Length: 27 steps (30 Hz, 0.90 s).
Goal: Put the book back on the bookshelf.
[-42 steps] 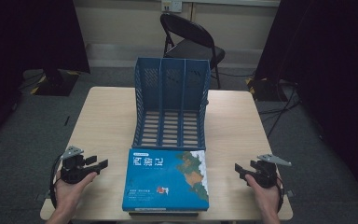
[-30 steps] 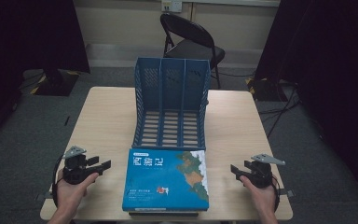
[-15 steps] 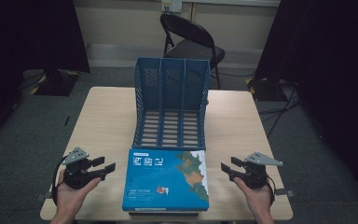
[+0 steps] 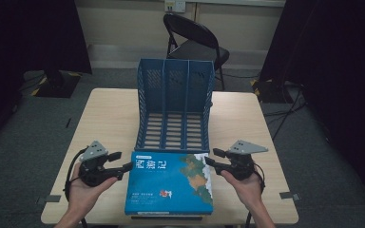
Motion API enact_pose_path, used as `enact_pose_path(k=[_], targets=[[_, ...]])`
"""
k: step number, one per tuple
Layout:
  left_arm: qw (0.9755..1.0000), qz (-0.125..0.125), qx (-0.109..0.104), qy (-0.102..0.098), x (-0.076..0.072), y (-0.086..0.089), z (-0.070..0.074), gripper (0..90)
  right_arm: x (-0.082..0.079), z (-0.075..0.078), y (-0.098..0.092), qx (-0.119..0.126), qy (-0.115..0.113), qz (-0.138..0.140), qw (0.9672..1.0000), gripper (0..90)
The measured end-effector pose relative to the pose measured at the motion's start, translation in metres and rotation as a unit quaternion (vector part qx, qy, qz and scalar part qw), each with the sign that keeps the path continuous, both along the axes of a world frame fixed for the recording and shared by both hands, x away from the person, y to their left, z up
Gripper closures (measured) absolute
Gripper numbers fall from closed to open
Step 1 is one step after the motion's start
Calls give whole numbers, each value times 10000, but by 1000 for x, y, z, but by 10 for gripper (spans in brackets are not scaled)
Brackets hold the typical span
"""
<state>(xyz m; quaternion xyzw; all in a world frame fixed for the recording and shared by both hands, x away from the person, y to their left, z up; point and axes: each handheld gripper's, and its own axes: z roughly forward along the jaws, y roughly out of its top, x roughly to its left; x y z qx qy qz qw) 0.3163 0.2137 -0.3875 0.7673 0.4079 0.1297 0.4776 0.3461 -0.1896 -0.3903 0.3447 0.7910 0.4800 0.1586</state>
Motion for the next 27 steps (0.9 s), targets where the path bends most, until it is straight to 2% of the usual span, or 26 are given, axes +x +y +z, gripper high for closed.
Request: enact_pose_path(k=[1, 2, 3, 4, 5, 6, 7, 8, 9, 10, 13, 16, 19, 23, 24, 27], targets=[[10000, 0, 0, 0, 0, 0, 0, 435, 0, 0, 0, 0, 0, 0, 10000, 613], [10000, 57, 25, 11, -4, -10, -3, 455, 2, -6, 5, 34, 53, 87, 9999, 620], [10000, 3, 80, -41, -7, -14, -6, 456, 2, -10, 8, -26, 51, 56, 10000, 605], [9995, 5, 299, -66, -7, -17, -10, 439, 3, -14, 9, -99, 58, 9, 9999, 594], [9996, 26, 277, 1, -7, -16, -14, 442, 4, -18, 8, -67, 112, -1, 9999, 576], [9998, 52, 149, 121, -4, -13, -19, 442, 4, -21, 7, -42, 171, 4, 9998, 563], [9998, 52, 149, 121, -4, -13, -19, 440, 4, -21, 7, -42, 171, 4, 9998, 563], [9995, -5, -12, 312, 1, -8, -27, 434, 5, -25, 5, 91, 241, 15, 9997, 535], [9992, -26, -189, 361, 2, -6, -30, 432, 5, -25, 6, 86, 235, 21, 9997, 533], [9990, -19, -240, 384, 2, -5, -31, 432, 5, -25, 6, 63, 200, 30, 9998, 532], [9993, -63, -147, 340, 3, -6, -31, 429, 6, -26, 6, 74, 234, 65, 9997, 495], [9987, -119, -268, 407, 5, -3, -33, 424, 8, -27, 7, 64, 216, 74, 9997, 438], [9989, -148, -232, 388, 5, -3, -33, 425, 13, -29, 9, 166, 307, 147, 9993, 436], [9988, -143, -203, 425, 6, -3, -32, 439, 11, -26, 14, -32, 213, 151, 9997, 455], [9989, -156, -140, 413, 6, -4, -30, 442, 11, -26, 15, -39, 228, 131, 9996, 459], [9988, -193, -175, 418, 7, -3, -31, 447, 10, -25, 15, -74, 234, 120, 9996, 467]])
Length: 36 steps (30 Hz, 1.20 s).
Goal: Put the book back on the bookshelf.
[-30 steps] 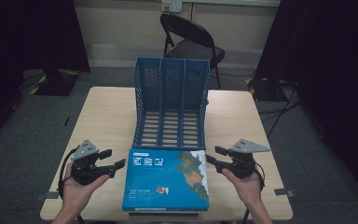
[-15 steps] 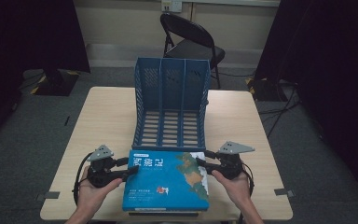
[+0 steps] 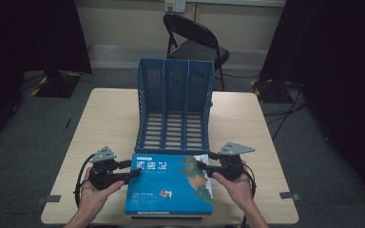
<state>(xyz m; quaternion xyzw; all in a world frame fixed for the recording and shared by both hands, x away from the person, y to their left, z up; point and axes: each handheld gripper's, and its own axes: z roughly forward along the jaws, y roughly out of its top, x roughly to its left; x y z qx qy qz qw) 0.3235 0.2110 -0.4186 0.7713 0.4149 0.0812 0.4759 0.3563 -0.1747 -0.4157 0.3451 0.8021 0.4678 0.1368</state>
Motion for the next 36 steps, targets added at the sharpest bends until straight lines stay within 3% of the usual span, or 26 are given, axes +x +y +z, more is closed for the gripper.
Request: enact_pose_path(k=[4, 10, 14, 20, 21, 23, 27, 30, 36], targets=[[9997, -45, 25, -224, 1, 3, 3, 591, -2, 3, -2, -50, -15, -1, 10000, 531], [9999, -10, -86, -80, 5, 2, 0, 566, -7, 3, -5, -40, 0, 10, 10000, 533], [9998, 29, 4, -174, 4, -2, 1, 555, -12, 4, -6, -87, -6, 9, 10000, 534], [9999, -57, -135, -44, 4, -2, 0, 556, -26, 5, -12, -94, 9, 36, 9999, 534], [9999, -34, -106, 19, -1, -1, 1, 569, -28, 5, -11, -131, -69, 25, 9999, 533], [9999, -133, -80, -15, -6, 1, 2, 581, -25, 5, -12, -119, -55, 73, 9999, 537], [9995, -187, -251, 79, -9, 5, -2, 579, -14, 3, -12, 62, 8, 139, 9999, 497], [9994, -211, -241, 99, -8, 5, -2, 578, -12, 1, -7, 111, 34, 272, 9996, 512], [9996, -205, -186, 101, -6, 1, -1, 586, -21, 7, -8, -79, -53, 277, 9996, 606]])
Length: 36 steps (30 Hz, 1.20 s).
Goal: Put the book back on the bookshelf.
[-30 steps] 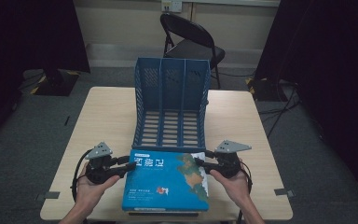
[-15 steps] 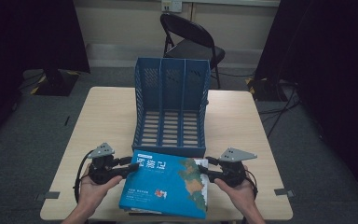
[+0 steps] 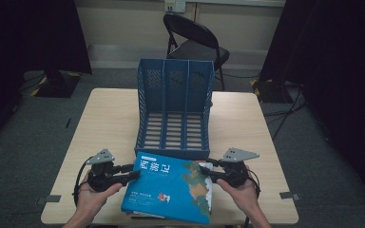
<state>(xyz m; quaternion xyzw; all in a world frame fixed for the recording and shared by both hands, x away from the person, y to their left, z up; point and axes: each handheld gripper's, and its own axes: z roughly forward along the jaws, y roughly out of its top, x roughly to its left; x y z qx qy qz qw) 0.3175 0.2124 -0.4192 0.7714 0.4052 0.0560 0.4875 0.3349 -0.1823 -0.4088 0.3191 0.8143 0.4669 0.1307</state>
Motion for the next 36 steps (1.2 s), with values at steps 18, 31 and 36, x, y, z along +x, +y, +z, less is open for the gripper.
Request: enact_pose_path(k=[18, 31, 36], targets=[[9998, -163, 110, -71, 3, -14, 2, 590, -21, -1, -6, 51, 20, 190, 9998, 536], [9998, -216, 22, -13, 5, -18, -1, 591, -17, -8, -1, 282, 273, 411, 9984, 604], [9993, -356, 127, -32, 16, -31, 1, 597, -35, -7, -7, 197, 239, 402, 9987, 605]])
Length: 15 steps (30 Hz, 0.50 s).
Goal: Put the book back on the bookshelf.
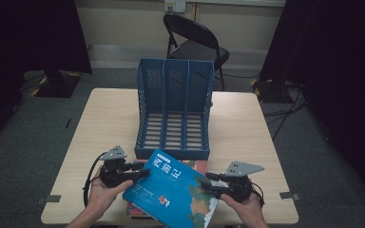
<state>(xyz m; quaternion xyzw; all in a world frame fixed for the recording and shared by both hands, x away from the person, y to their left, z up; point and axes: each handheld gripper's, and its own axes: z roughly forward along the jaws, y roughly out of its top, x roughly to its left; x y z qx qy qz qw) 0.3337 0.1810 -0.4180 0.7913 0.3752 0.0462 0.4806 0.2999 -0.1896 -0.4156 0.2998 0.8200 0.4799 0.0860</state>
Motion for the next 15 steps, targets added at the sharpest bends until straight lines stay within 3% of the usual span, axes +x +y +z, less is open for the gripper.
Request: enact_pose_path(k=[8, 10, 12, 13, 15], targets=[[9998, -187, 58, 88, 14, -17, 2, 599, -20, 3, -8, -137, 63, 194, 9997, 604], [9997, -205, 84, 58, 14, -17, 2, 599, -17, 4, -9, -114, 109, 261, 9995, 615], [9999, -33, -13, -99, 7, -18, 0, 601, -11, 8, -7, -169, 86, 316, 9993, 554], [9998, -62, 18, -165, 5, -16, -1, 601, -6, 11, -6, -201, 48, 280, 9994, 555], [9999, -78, -11, -92, 4, -13, -1, 601, 4, 18, -4, -112, 9, 318, 9994, 560]])
